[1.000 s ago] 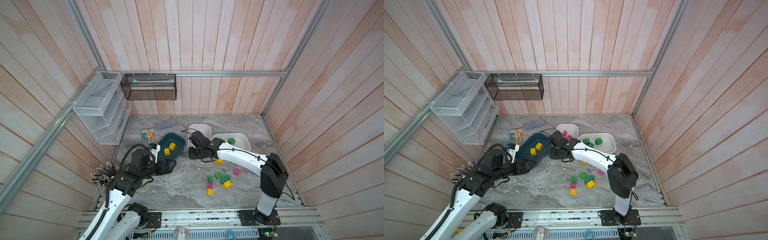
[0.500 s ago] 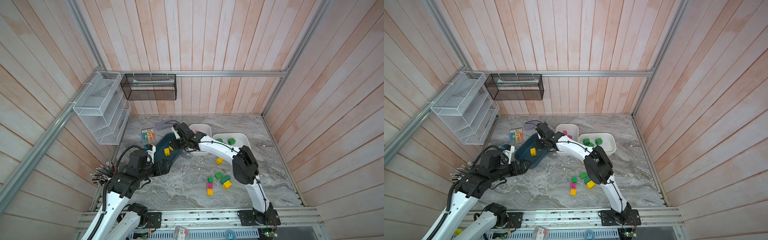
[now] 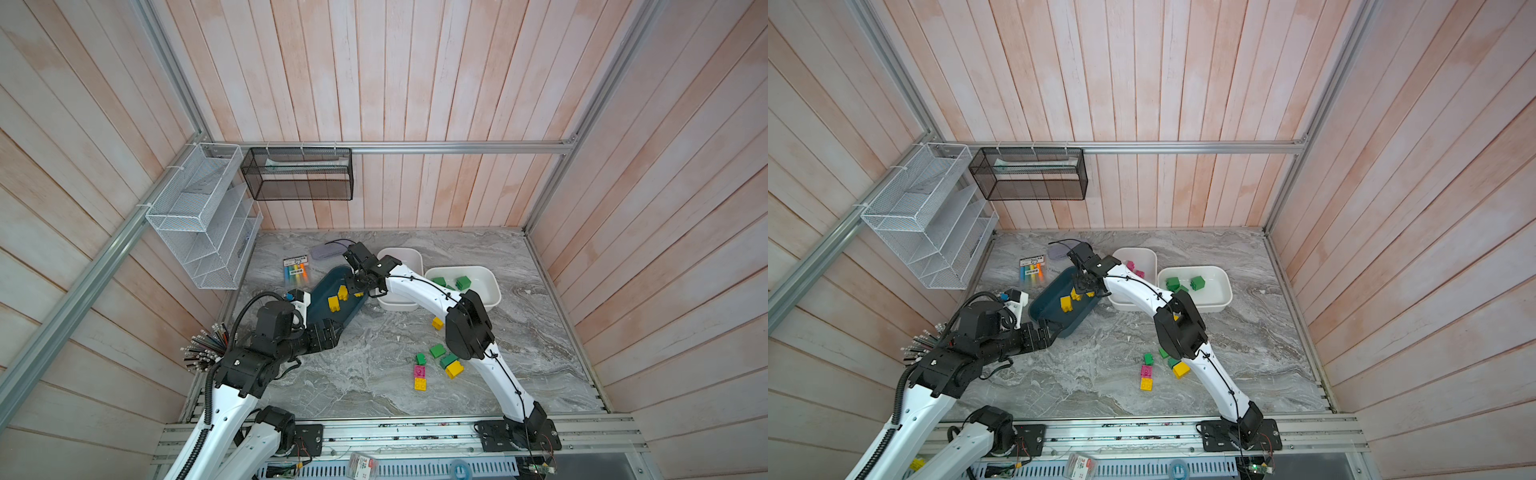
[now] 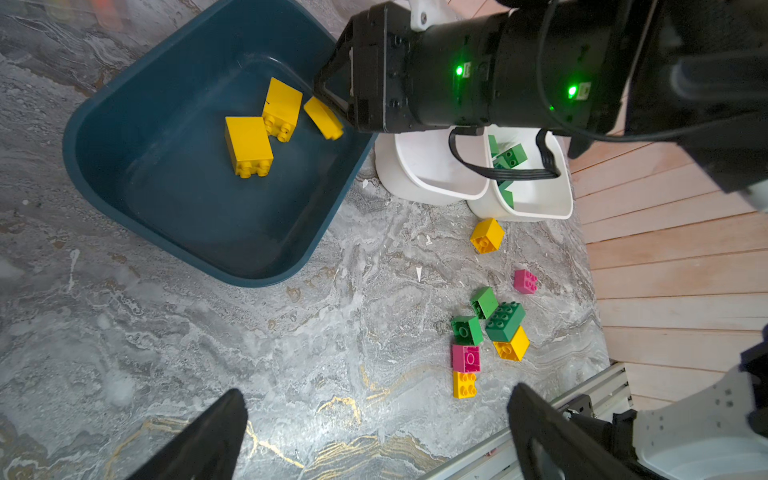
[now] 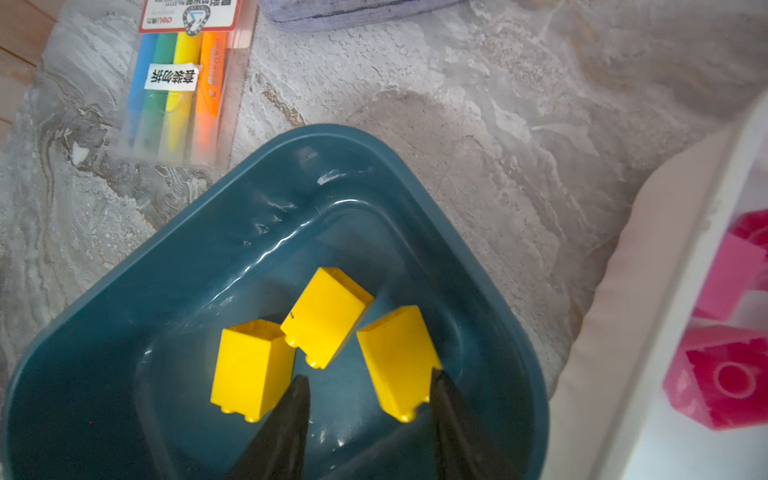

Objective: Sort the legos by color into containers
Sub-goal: 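Carry the yellow brick over the teal tub and open the right gripper, then move the right gripper back to a yellow brick beside the larger white tub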

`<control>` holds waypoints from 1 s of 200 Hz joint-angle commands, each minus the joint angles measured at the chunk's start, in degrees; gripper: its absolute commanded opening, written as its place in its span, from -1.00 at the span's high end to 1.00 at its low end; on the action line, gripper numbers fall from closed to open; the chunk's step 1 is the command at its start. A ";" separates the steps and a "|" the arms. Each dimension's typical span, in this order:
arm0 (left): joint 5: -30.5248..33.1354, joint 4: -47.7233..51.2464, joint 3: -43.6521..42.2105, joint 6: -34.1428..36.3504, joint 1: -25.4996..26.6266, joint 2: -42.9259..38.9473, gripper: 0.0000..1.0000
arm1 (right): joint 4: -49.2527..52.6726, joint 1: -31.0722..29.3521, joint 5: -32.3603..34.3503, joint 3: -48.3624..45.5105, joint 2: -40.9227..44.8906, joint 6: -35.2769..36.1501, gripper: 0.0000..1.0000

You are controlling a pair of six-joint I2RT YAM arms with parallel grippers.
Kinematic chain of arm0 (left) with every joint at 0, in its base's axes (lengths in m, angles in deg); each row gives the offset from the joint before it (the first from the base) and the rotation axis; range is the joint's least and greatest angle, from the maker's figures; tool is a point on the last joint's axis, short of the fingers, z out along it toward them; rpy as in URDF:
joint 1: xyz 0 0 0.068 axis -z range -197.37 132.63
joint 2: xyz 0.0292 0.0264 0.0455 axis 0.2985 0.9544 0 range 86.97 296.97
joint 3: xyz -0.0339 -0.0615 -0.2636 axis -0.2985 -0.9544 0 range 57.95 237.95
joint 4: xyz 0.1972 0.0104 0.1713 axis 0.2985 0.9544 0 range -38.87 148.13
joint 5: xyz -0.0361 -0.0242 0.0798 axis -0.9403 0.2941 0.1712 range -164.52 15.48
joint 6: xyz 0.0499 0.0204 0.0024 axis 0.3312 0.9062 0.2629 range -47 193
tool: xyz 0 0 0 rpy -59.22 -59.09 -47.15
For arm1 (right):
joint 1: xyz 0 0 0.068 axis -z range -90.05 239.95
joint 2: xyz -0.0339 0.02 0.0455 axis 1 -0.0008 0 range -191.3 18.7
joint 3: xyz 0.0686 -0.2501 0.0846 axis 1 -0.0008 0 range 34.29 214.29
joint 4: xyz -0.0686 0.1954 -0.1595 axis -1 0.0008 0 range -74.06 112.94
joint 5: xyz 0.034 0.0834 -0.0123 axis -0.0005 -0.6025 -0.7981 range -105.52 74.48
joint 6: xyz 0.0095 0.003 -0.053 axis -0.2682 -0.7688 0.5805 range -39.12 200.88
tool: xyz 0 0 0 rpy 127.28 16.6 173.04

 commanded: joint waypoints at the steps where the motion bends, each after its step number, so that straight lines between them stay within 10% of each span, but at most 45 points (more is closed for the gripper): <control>1: -0.27 -0.90 -0.55 0.31 -0.32 -0.11 -0.99 | 4.18 1.09 1.29 1.26 1.44 1.52 -0.07; 95: -4.38 -4.71 -1.23 -0.59 -0.34 2.24 -1.00 | -2.83 7.69 -3.32 -41.13 39.69 -0.57 -0.40; 200: -6.34 -5.78 -0.36 0.38 -0.43 5.48 -0.99 | -16.47 12.70 3.74 -75.46 59.42 -30.73 -0.53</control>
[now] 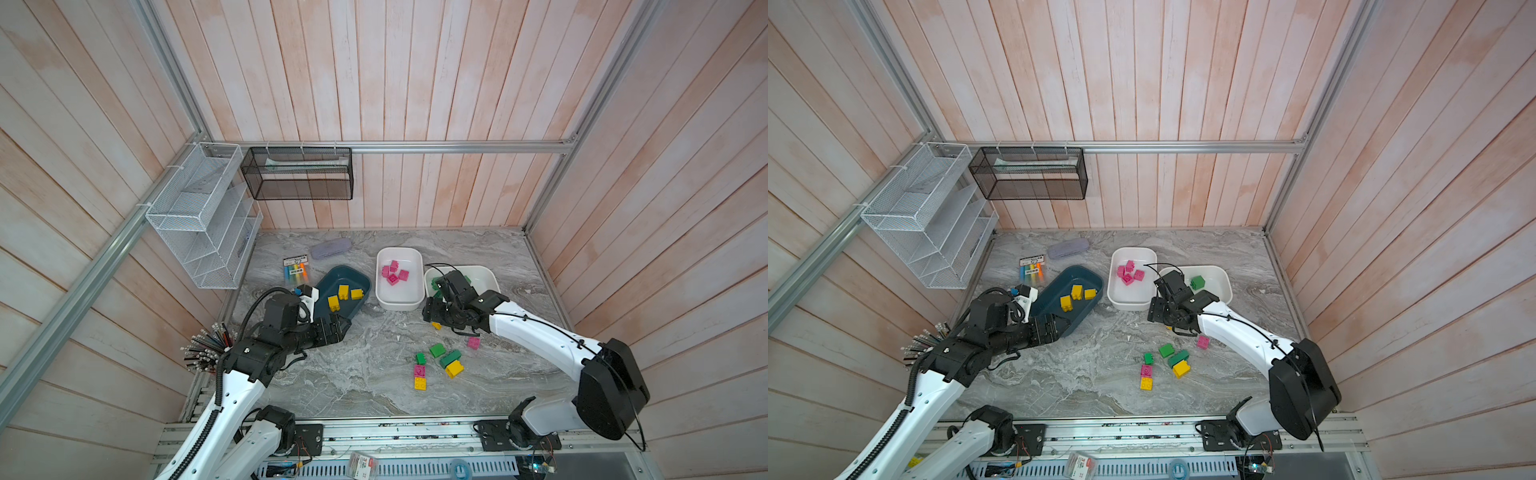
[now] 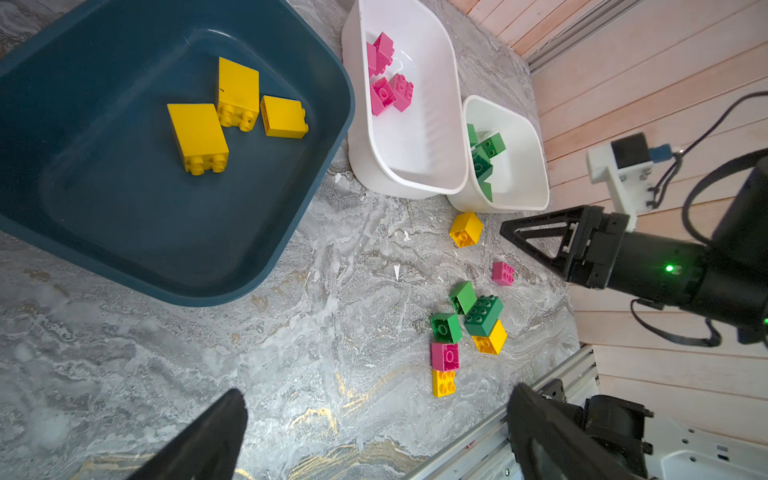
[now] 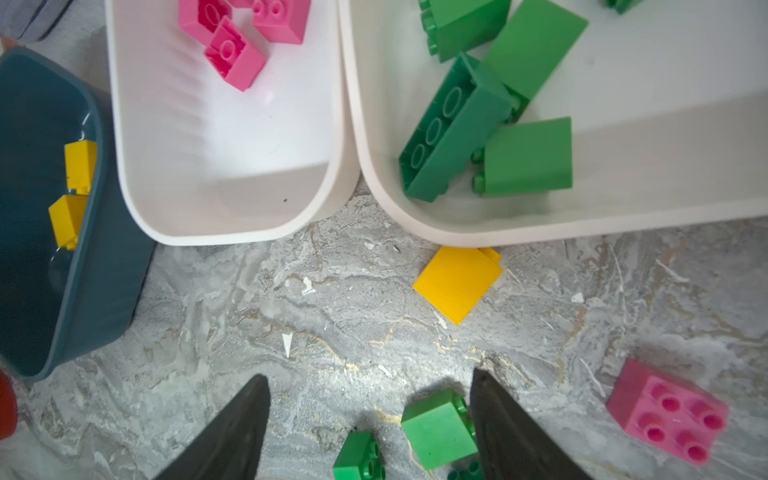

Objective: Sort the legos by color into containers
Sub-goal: 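Move the right gripper back to a yellow brick beside the larger white tub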

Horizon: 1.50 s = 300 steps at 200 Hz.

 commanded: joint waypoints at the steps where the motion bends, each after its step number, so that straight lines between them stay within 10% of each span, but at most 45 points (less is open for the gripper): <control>1: -1.09 -0.65 0.32 1.00 -0.31 0.24 -1.00 | -6.46 0.07 4.14 -2.46 1.22 -9.73 -0.53; 146: -1.40 -2.10 -2.85 1.93 -0.39 0.07 -0.99 | -13.87 0.14 12.72 -6.71 -10.70 -18.72 -0.43; 300: -2.23 -3.24 -3.81 2.35 -0.49 1.21 -0.99 | -5.51 0.37 16.60 -5.22 -13.93 -18.15 0.16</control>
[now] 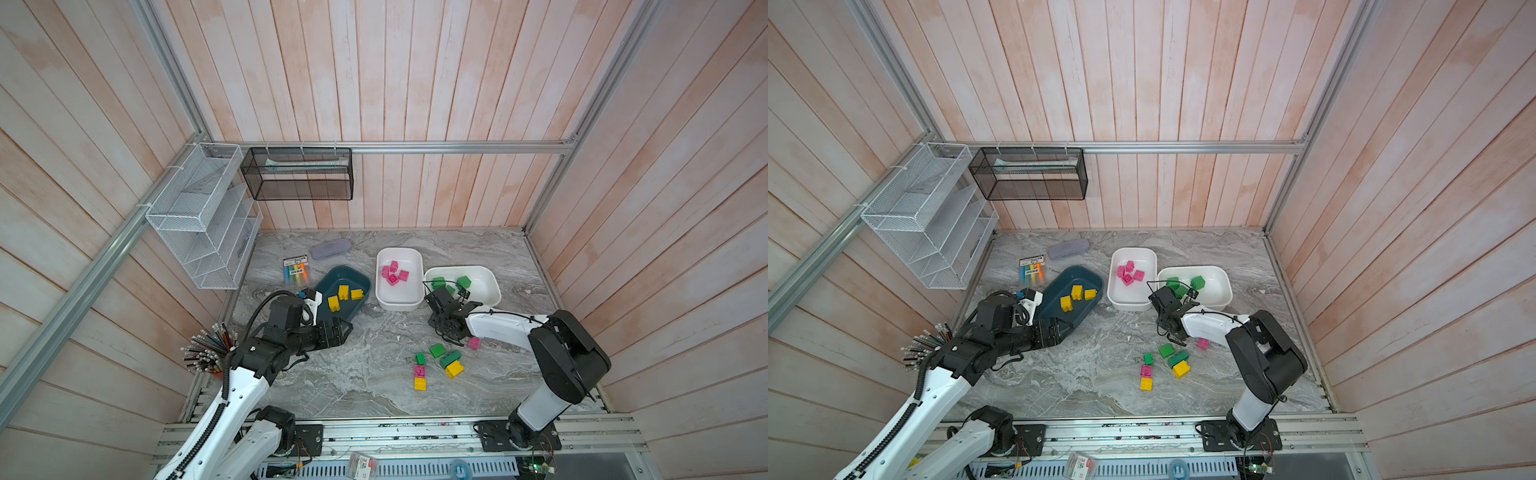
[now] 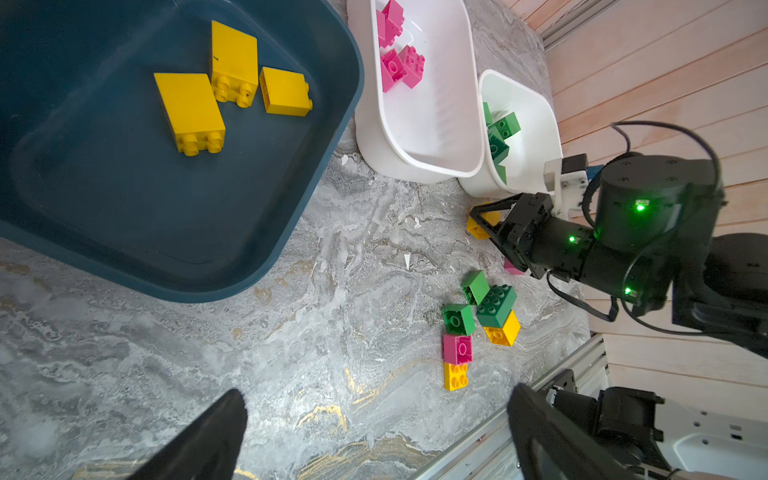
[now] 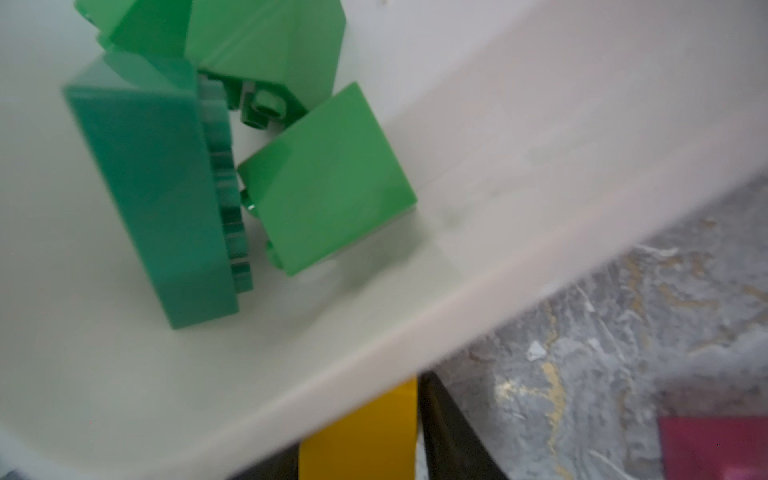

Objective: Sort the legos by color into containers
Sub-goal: 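Move the right gripper back to a yellow brick beside the larger white tub, then grasp the yellow brick, carry it over the teal tub, open right gripper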

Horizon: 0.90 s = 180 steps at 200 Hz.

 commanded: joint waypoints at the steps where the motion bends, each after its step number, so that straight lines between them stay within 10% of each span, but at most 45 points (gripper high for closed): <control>1: -1.05 -1.29 -0.75 1.01 -0.29 0.07 -0.99 | 4.99 0.04 1.71 0.27 0.11 -0.14 0.17; 44: -0.97 -1.21 0.38 1.30 -0.34 0.41 -0.99 | 7.16 0.00 3.41 -0.30 5.57 2.76 0.49; 114: 1.47 2.42 6.69 3.38 -1.10 2.96 -1.00 | 7.55 -8.76 0.69 4.90 18.43 17.32 0.47; 180: 3.24 4.84 8.12 1.93 -1.91 2.14 -1.00 | -11.19 -12.23 -20.44 18.33 6.71 34.15 0.47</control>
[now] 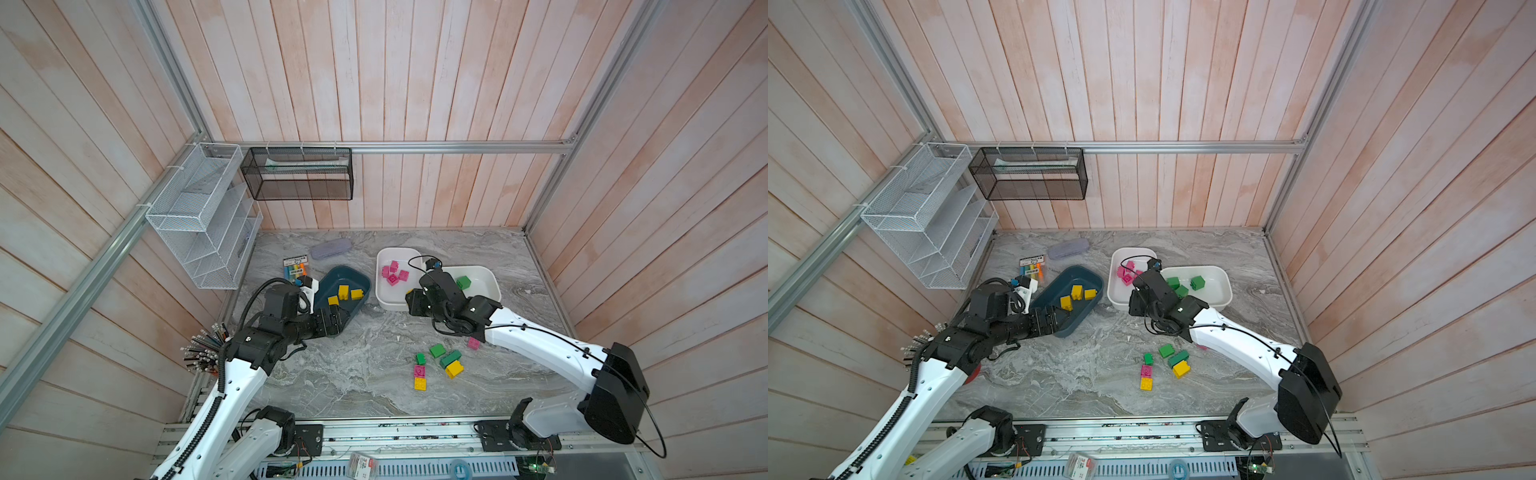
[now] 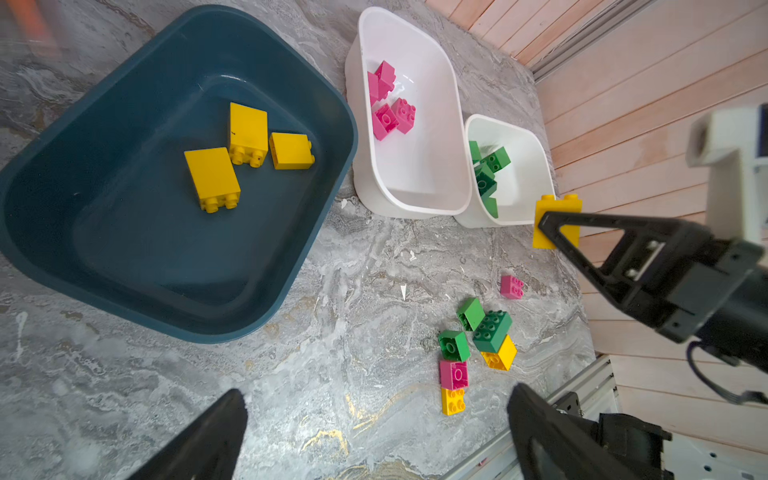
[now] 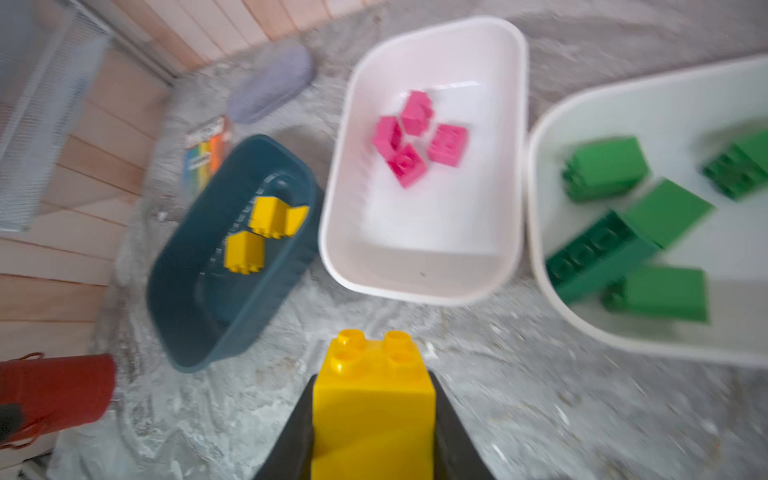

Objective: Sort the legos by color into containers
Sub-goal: 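Grasp the yellow brick, carry it over the teal tub, open right gripper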

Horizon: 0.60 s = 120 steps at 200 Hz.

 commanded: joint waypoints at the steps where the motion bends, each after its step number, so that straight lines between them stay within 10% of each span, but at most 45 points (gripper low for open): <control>1: 1.43 2.51 0.77 -0.19 -0.38 -1.01 -1.00 | -8.37 -0.88 -10.94 4.60 -5.88 8.20 0.47; 120: 4.31 4.45 -1.39 -3.76 -1.62 -5.49 -0.99 | -2.36 -3.89 -15.72 33.25 -40.28 12.74 0.43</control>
